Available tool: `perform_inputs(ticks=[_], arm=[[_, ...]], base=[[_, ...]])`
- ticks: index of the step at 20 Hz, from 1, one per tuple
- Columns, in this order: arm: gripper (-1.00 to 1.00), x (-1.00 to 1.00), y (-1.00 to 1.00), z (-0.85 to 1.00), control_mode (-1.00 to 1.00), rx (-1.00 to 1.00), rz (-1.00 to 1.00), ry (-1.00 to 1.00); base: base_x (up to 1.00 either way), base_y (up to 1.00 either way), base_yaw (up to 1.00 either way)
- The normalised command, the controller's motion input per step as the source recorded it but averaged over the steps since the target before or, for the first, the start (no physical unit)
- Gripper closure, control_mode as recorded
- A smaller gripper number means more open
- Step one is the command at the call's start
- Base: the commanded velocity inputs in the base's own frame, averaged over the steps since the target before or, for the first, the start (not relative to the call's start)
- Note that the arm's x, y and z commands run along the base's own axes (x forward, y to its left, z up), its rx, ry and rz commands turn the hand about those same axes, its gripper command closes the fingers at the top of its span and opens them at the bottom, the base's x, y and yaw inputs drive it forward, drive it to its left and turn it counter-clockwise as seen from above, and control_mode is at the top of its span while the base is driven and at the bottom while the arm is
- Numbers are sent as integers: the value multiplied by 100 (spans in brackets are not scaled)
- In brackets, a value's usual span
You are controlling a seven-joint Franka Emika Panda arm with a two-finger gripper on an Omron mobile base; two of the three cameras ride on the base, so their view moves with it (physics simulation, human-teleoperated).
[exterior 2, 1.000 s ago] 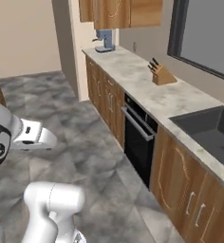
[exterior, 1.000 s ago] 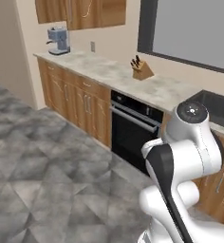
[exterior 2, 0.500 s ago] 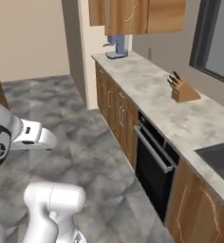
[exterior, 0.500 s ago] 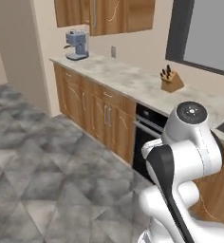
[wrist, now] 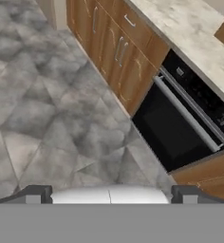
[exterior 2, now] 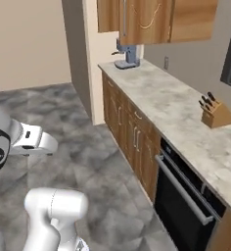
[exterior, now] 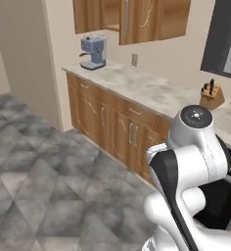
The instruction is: Collect the turmeric, mayonnaise, and shaker from the cabinet and place them next to the stove.
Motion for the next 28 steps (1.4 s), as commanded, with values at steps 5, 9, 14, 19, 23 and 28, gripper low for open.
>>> perform_inputs(ticks=[5,9,14,19,23,28], arm=[[-100,0,0,0,100,0,0,0],[-100,0,0,0,100,0,0,0],[-100,0,0,0,100,0,0,0],[-100,0,0,0,100,0,0,0],[-100,0,0,0,100,0,0,0],[-100,0,0,0,100,0,0,0]], base=[[100,54,-11],[92,46,-20],[87,49,-30],[88,36,-32],[87,26,-32],[77,10,-32]])
